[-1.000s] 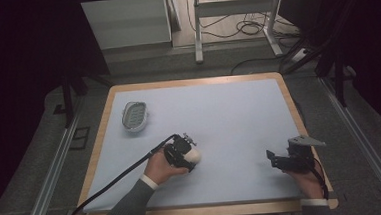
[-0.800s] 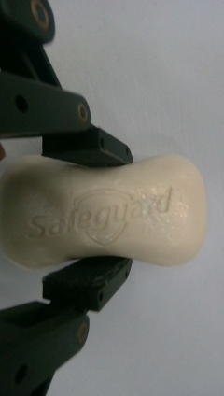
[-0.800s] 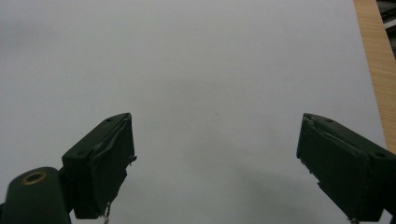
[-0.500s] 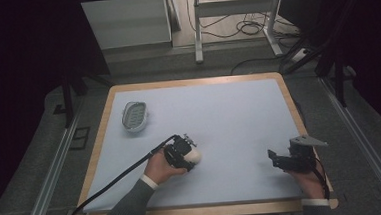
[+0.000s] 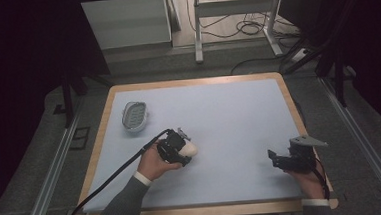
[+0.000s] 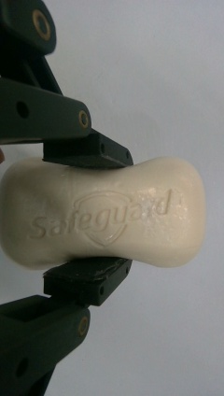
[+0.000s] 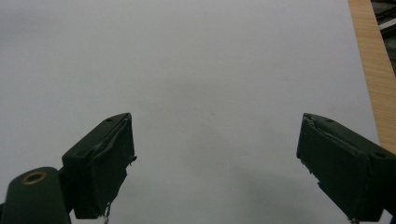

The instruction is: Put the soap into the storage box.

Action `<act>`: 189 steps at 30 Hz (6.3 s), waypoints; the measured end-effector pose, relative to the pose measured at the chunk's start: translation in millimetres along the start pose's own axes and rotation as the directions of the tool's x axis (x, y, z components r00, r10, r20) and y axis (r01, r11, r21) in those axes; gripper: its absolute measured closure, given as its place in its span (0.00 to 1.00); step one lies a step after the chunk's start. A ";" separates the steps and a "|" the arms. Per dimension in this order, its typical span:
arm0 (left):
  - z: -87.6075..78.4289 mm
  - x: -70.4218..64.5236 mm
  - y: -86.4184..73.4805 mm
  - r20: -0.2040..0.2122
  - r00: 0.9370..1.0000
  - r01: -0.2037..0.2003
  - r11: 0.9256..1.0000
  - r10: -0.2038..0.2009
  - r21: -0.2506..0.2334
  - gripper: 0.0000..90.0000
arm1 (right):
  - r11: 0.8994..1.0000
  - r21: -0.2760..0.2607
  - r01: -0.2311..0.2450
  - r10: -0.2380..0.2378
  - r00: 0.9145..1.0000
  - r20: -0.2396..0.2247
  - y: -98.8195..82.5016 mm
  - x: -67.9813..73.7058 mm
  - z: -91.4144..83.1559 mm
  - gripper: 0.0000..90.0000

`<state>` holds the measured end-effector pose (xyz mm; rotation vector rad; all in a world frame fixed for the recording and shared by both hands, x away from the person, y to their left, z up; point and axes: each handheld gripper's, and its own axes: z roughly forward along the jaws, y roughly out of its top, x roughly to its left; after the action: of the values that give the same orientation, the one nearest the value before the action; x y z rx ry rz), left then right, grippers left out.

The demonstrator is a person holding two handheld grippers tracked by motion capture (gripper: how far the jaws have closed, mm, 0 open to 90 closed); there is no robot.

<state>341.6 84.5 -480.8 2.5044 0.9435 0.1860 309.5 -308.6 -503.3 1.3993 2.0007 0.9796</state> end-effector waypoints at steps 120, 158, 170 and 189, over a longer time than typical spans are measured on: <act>-68.8 118.1 11.6 -0.125 0.971 0.197 0.978 -0.205 -0.074 0.55 | 0.999 0.047 0.010 -0.010 1.000 0.000 -4.4 0.3 8.2 0.12; -73.5 160.6 6.3 -0.162 0.936 0.305 0.949 -0.314 -0.079 0.55 | 0.999 0.049 0.012 -0.012 1.000 0.001 -4.5 0.8 8.7 0.12; -66.7 174.2 4.7 -0.171 0.920 0.346 0.936 -0.353 -0.069 0.55 | 0.999 0.050 0.012 -0.012 1.000 0.001 -4.8 0.5 8.9 0.12; -49.5 194.2 -2.1 -0.177 0.892 0.415 0.909 -0.416 -0.042 0.55 | 0.998 0.054 0.013 -0.014 1.000 0.010 -5.5 -0.6 9.2 0.12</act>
<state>473.4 230.9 -444.3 2.2421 1.5271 0.2801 313.3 -307.8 -513.3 1.4148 2.0408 0.9171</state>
